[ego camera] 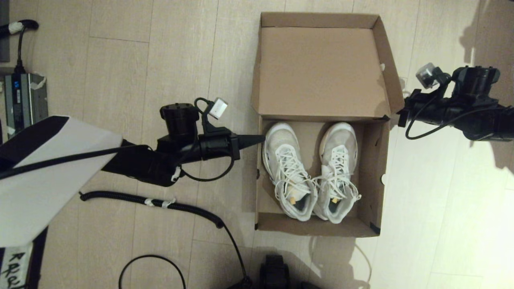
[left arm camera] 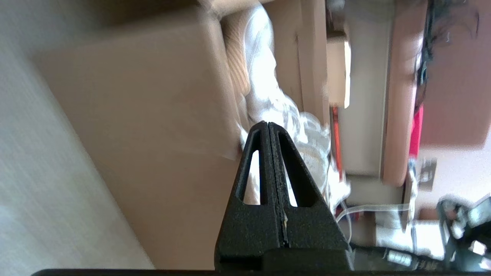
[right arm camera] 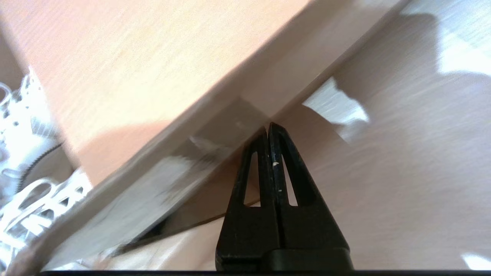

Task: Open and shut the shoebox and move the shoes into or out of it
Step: Close the shoe box

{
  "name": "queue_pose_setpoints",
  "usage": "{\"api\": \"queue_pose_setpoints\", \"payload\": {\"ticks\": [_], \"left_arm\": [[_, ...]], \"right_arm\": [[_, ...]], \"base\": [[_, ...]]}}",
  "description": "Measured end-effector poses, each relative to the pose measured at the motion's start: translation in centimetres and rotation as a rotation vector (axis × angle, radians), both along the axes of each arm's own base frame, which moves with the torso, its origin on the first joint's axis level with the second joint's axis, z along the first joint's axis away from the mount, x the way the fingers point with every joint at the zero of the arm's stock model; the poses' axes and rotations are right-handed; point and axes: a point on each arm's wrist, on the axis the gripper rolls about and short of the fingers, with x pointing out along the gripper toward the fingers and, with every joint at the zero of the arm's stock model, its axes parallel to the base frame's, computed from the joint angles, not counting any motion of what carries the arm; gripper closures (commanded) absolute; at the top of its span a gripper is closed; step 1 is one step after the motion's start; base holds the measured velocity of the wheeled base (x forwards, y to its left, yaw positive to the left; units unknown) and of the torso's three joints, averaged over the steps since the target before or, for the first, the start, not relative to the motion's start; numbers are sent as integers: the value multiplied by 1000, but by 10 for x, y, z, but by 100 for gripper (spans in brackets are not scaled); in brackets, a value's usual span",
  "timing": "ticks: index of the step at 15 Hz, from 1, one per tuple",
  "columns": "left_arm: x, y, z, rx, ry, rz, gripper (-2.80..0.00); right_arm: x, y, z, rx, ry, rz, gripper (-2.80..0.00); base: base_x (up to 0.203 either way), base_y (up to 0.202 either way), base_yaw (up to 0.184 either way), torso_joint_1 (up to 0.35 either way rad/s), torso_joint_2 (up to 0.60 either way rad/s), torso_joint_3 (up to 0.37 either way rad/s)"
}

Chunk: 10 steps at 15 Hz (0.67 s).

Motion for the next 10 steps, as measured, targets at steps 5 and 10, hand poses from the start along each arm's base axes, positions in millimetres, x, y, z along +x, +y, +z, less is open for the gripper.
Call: {"api": "queue_pose_setpoints", "payload": {"ticks": [5, 10], "left_arm": [[9, 8, -7, 13, -14, 19, 0], [26, 9, 13, -8, -136, 42, 0]], "right_arm": [[0, -14, 0, -73, 3, -42, 0], [0, -17, 1, -78, -14, -49, 0]], "base": [[0, 0, 0, 0, 0, 0], [0, 0, 0, 0, 0, 0]]}}
